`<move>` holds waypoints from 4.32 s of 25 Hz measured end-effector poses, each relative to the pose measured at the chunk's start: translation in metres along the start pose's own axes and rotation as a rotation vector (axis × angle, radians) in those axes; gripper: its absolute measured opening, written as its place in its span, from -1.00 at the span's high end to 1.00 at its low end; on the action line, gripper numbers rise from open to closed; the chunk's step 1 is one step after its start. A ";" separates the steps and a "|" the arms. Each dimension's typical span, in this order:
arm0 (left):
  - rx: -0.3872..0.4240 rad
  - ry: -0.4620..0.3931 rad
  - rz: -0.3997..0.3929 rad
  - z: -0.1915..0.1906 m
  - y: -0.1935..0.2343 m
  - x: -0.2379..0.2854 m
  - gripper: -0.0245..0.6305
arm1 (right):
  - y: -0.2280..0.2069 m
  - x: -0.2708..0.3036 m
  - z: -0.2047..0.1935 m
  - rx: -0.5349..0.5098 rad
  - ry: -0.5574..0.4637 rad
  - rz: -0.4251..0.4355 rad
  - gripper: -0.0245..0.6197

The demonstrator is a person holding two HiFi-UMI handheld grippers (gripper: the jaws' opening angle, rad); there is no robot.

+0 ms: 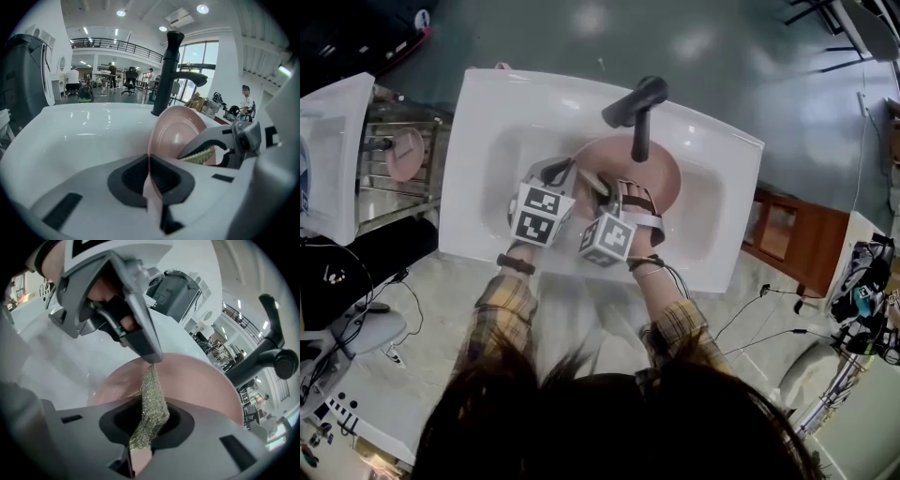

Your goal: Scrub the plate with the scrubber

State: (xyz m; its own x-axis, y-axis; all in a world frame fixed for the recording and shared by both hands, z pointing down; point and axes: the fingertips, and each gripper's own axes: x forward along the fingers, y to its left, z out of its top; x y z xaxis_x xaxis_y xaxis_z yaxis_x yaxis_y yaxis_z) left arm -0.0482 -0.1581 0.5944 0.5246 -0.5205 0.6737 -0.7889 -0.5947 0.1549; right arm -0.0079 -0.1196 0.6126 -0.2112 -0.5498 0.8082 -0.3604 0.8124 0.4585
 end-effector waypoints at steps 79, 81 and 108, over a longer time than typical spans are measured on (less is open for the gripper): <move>0.058 0.108 -0.061 -0.008 -0.021 0.009 0.85 | 0.007 -0.003 -0.070 -0.027 0.121 0.013 0.74; 0.061 0.102 -0.054 -0.008 -0.020 0.009 0.85 | 0.001 -0.008 -0.085 -0.025 0.148 0.003 0.74; 0.055 -0.030 0.019 0.044 -0.025 -0.054 0.56 | -0.083 -0.119 -0.089 0.504 -0.051 -0.062 0.70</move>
State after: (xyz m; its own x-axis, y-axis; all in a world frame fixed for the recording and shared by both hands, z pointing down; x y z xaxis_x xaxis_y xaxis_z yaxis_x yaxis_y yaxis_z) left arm -0.0422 -0.1421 0.5222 0.5198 -0.5497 0.6540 -0.7805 -0.6167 0.1020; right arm 0.1284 -0.1041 0.5114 -0.2148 -0.6130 0.7603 -0.7646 0.5899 0.2596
